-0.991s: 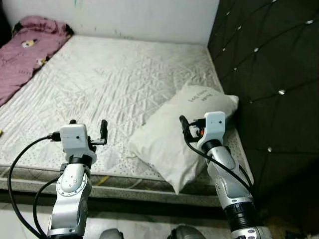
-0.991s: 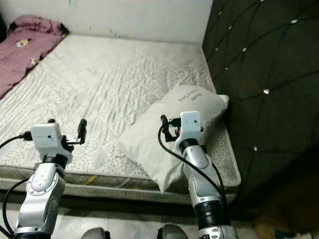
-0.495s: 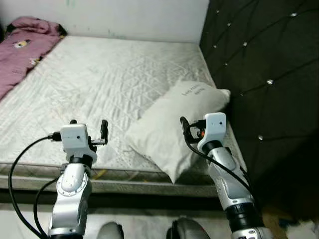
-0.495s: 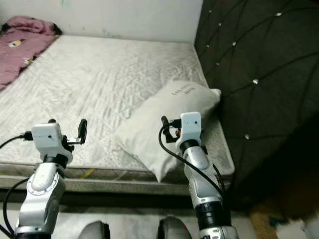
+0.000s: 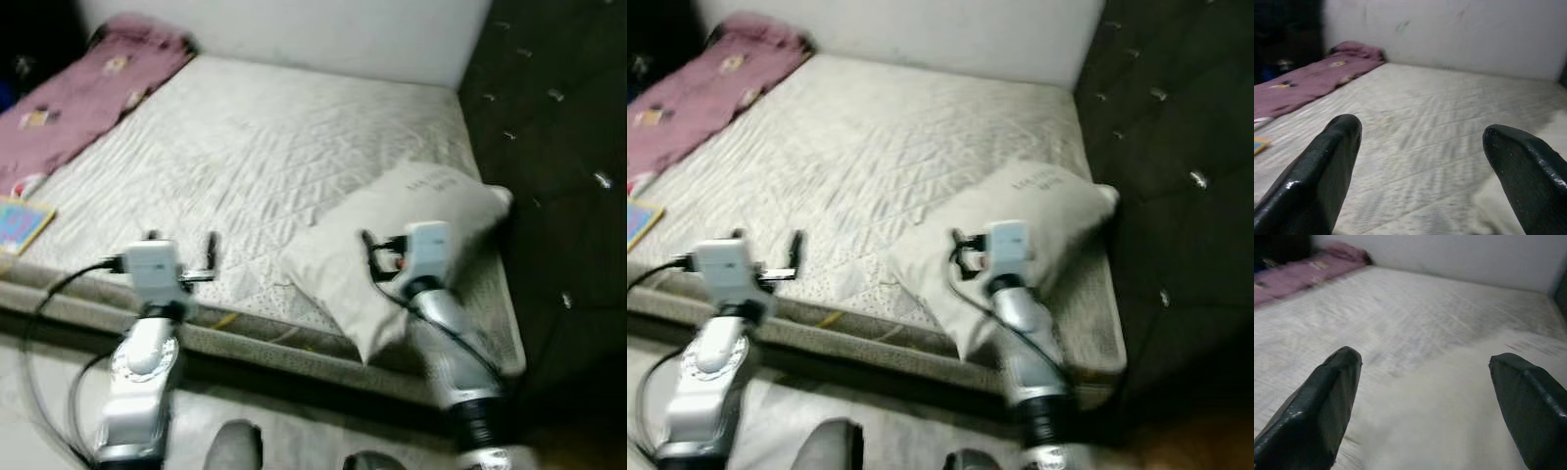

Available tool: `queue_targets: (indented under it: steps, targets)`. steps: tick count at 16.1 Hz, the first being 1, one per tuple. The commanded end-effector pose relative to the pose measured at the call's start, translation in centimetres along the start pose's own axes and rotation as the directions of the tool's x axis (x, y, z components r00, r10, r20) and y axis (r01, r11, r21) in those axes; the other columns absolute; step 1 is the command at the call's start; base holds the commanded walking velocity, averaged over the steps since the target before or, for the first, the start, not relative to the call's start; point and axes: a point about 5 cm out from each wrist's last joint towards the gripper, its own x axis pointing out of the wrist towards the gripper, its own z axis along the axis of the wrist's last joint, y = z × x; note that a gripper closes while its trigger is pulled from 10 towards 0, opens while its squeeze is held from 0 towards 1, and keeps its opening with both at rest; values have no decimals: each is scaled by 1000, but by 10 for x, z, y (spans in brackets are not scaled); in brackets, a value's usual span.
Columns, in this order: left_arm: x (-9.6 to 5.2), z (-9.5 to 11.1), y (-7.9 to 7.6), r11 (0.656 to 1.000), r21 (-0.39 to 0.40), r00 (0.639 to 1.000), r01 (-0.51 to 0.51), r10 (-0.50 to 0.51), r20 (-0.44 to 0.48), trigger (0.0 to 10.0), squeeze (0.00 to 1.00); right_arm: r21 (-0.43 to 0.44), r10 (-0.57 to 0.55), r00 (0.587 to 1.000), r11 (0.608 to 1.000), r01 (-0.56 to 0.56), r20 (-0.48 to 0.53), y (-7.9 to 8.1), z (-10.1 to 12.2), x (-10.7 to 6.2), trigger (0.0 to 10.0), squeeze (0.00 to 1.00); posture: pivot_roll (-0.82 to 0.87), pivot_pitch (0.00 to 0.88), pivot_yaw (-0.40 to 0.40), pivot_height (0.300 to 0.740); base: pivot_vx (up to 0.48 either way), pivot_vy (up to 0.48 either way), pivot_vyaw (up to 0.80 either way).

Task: Clean up the room

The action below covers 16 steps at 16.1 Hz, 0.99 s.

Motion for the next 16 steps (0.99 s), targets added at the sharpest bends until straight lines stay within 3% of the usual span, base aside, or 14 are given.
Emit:
queue_targets:
  steps: [1,6,11,16]
  targets:
    - [3,6,-9,999,-14,999,41,-40,26,10000,0,-20,-41,999,999,41,-7,-14,-1,-3,10000,0,-51,0,-37,687,435,0,0]
    - [4,6,-10,999,-19,999,47,-47,26,10000,0,-21,-47,999,999,47,-5,-14,0,-2,10000,0,-52,0,-38,687,408,0,0]
    - [5,5,-12,999,-25,999,44,-44,11,10000,0,-19,-54,998,998,54,-9,-15,0,-2,10000,0,-50,0,-39,687,0,0,0]
    - [6,5,-11,999,-26,999,36,-36,11,10000,0,-12,-63,998,998,62,-32,-16,-2,-1,10000,0,-50,8,-43,687,0,0,-733]
